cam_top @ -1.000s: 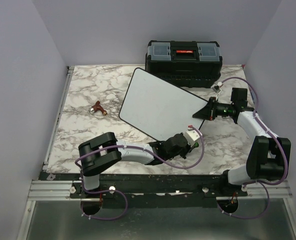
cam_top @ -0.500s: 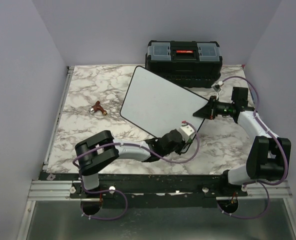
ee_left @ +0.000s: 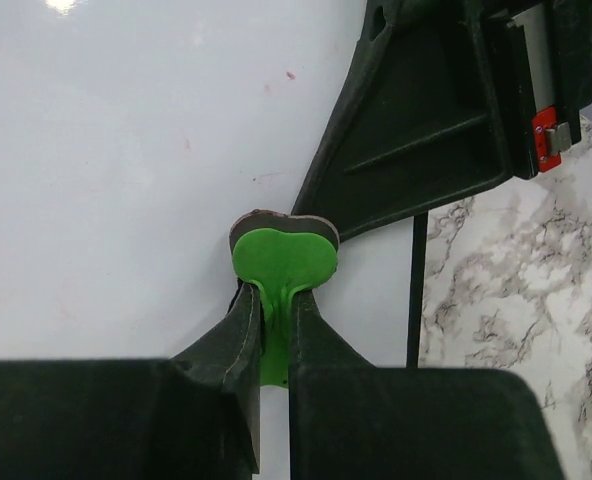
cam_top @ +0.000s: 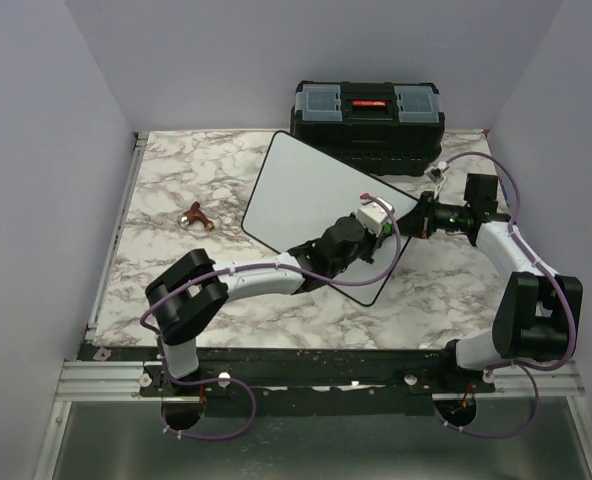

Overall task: Erase the whiteboard
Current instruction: Erase the whiteboard at the whiteboard stand.

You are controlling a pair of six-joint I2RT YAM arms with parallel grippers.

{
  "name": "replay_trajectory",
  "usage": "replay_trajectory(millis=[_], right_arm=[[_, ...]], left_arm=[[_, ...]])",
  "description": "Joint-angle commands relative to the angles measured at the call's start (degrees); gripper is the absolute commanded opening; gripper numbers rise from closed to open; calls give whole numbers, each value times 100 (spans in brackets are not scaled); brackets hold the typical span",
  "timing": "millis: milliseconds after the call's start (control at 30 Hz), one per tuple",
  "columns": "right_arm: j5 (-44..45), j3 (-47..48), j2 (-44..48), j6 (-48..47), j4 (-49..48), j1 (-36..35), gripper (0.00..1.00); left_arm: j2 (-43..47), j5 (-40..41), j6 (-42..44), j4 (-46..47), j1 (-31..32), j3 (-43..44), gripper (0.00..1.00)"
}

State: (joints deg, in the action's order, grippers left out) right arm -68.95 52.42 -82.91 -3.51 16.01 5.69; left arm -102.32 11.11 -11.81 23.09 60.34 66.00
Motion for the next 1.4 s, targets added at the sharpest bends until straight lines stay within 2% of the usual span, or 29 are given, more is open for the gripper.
replay_trajectory(millis=[0,333,500,633,867,1033,1233,1300,1367], right_arm=[[-881,23,145,135,280,-119,1],[-888,22,152,143,271,-118,1],[-884,22,188,157,272,-114,1],[-901,22,199,163,271,-121,1],[-884,25,214,166,262,-114,1],[-883,22,197,163,263,-117,1],[-866,26,170,148,262,-118,1],[-861,22,170,148,266,-118,1],[-862,23,162,144,272,-124,1]], left_arm=[[-328,-172,-336,240,291,-45,0],[-429,-355,-957,299,875,-333,0],[-387,-195,-1075,149,1050,-506,0],[-193,272,-1068,70,948,-725,0],[115,375,-901,24,456,-697,0],[470,-115,-598,447,391,-894,0],[874,-693,-664,969,400,-1176,0],[924,-589,-660,815,390,-1100,0],[835,-268,-534,210,378,-834,0]])
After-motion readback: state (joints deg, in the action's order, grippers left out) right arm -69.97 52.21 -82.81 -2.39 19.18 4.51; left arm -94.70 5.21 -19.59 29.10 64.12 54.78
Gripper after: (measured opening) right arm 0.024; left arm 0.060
